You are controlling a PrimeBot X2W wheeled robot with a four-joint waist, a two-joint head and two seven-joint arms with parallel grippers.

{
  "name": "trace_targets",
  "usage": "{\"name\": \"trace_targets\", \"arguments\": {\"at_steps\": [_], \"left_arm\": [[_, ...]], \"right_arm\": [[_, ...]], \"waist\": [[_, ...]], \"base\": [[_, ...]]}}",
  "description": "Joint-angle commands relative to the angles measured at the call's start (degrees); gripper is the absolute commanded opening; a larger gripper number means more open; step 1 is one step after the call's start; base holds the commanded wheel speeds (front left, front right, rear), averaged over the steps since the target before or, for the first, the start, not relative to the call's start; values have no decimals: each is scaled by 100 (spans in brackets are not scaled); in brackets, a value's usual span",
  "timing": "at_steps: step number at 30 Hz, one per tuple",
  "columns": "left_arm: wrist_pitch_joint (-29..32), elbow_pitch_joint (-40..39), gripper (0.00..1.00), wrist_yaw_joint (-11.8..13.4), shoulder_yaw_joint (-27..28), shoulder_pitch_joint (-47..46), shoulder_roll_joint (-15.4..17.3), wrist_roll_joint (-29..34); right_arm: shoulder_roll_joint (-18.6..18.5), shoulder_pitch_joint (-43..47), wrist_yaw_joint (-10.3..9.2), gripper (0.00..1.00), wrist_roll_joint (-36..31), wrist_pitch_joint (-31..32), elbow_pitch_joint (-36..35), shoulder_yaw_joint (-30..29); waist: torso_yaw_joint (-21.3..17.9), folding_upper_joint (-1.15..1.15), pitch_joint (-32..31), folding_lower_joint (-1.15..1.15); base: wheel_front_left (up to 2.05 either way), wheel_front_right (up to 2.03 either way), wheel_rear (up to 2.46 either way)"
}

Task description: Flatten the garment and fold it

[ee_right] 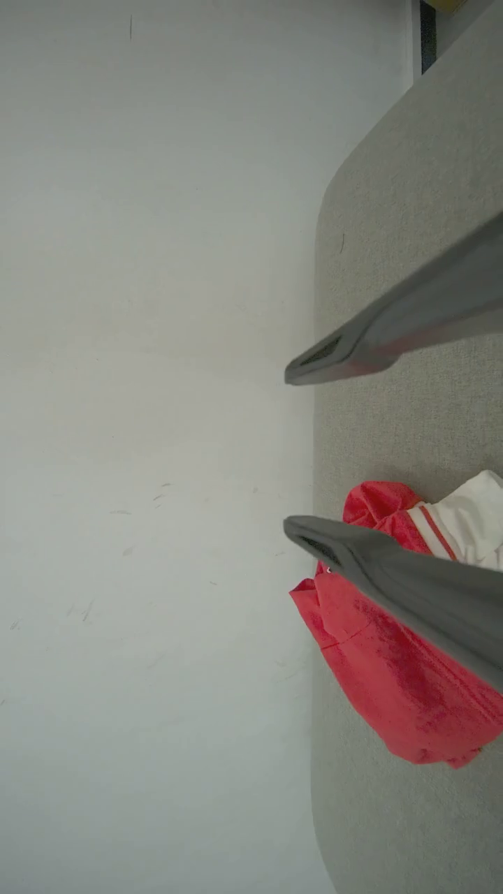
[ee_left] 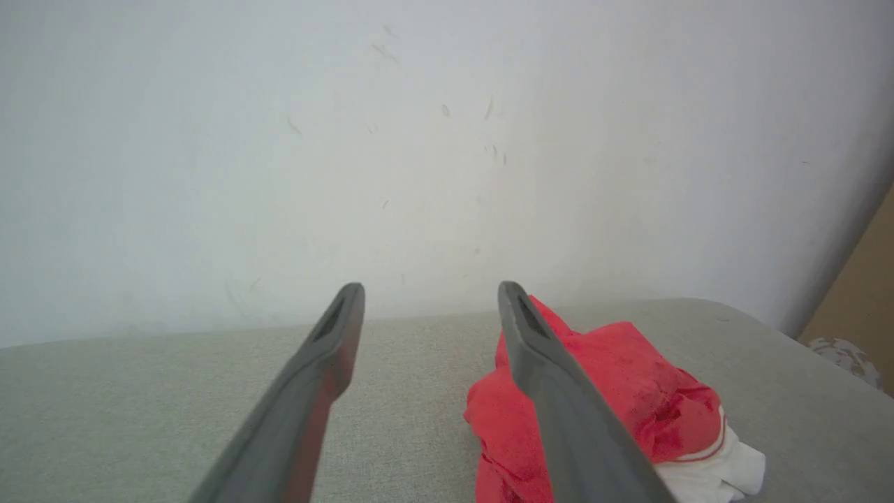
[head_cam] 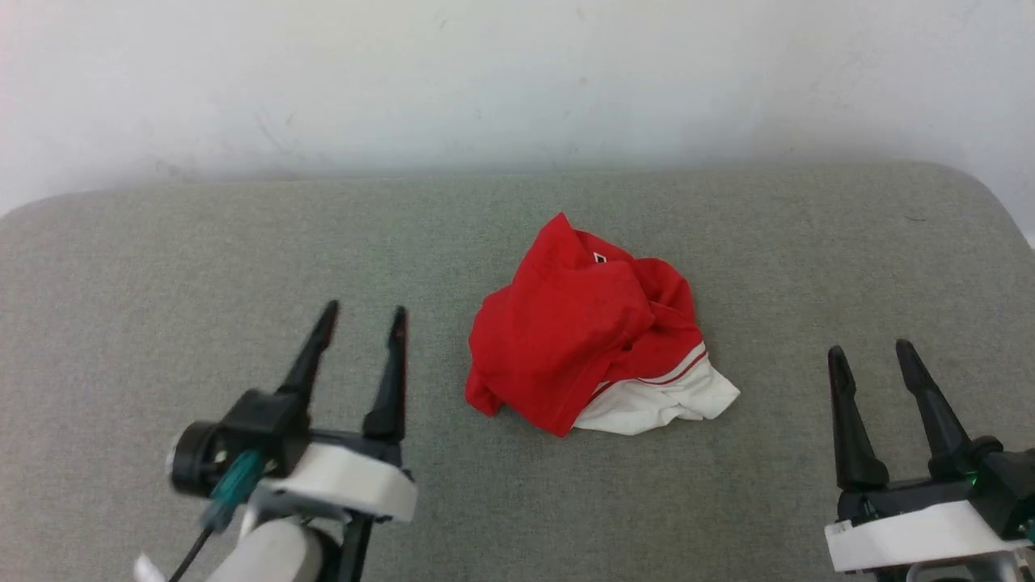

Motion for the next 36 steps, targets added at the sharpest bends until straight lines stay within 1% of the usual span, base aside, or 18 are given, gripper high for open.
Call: {"name": "trace_targets", "arguments": {"at_steps": [1, 4, 6, 8, 10, 13, 17, 19, 21, 23, 28, 30, 32, 36], "left_arm": [[-29, -413, 100, 139, 298, 318, 18, 314], [-32, -990, 100, 249, 696, 976, 32, 979], [-33, -1171, 100, 234, 789, 1351, 37, 1400], [-33, -1205, 100, 198, 824, 1650, -15, 1657], [-33, -1182, 100, 168, 869, 1843, -92, 1806], [-34, -1196, 100, 53, 973, 1971, -232, 1923], [-34, -1187, 100, -123, 1134, 1971, -375, 2054], [-34, -1188, 100, -206, 1211, 1934, -454, 2104], [-34, -1177, 100, -289, 1279, 1892, -529, 2154], [-34, -1167, 100, -376, 1329, 1859, -617, 2187], [-34, -1067, 100, -604, 1430, 1765, -853, 2249], [-34, -1009, 100, -711, 1462, 1712, -937, 2280], [-34, -980, 100, -755, 1485, 1689, -978, 2297], [-34, -878, 100, -946, 1586, 1605, -1126, 2350]], "right_arm": [[15, 98, -5, 100, 56, 7, -14, -12], [15, 151, -5, 100, 100, 3, -3, 18], [15, 189, -5, 100, 137, -14, 15, 14], [15, 230, -5, 100, 167, -34, 52, 3], [15, 253, -5, 100, 186, -54, 95, -4], [15, 252, -5, 100, 212, -56, 125, -6], [15, 43, -5, 100, 242, 193, 85, 55], [15, -157, -5, 100, 297, 551, 84, 128], [9, -411, -5, 100, 200, 1104, 119, 285], [-135, -703, -5, 100, 119, 1749, 208, 509], [-612, -1424, -5, 100, 383, 3022, 648, 910], [-856, -1669, -5, 100, 471, 3349, 886, 1143], [-907, -1777, -5, 100, 565, 3462, 1024, 1201], [-1214, -2139, -5, 100, 792, 3885, 1557, 1659]], "waist": [[-20, 0, -13, 0], [-91, 0, -15, 0], [-108, 0, -5, 0], [-105, 0, 4, 0], [-93, 0, 11, 0], [-70, 0, 25, 0], [-53, 0, 123, 0], [-52, 0, 198, 0], [-50, 0, 276, 0], [-38, 0, 358, 0], [50, 0, 555, 0], [127, 0, 633, 0], [162, 0, 670, 0], [305, 0, 783, 0]], "base": [[0, 0, 0], [0, 0, 0], [0, 0, 0], [0, 0, 0], [0, 0, 0], [0, 0, 0], [0, 0, 0], [0, 0, 0], [0, 0, 0], [0, 0, 0], [0, 0, 0], [0, 0, 0], [0, 0, 0], [0, 0, 0]]}}
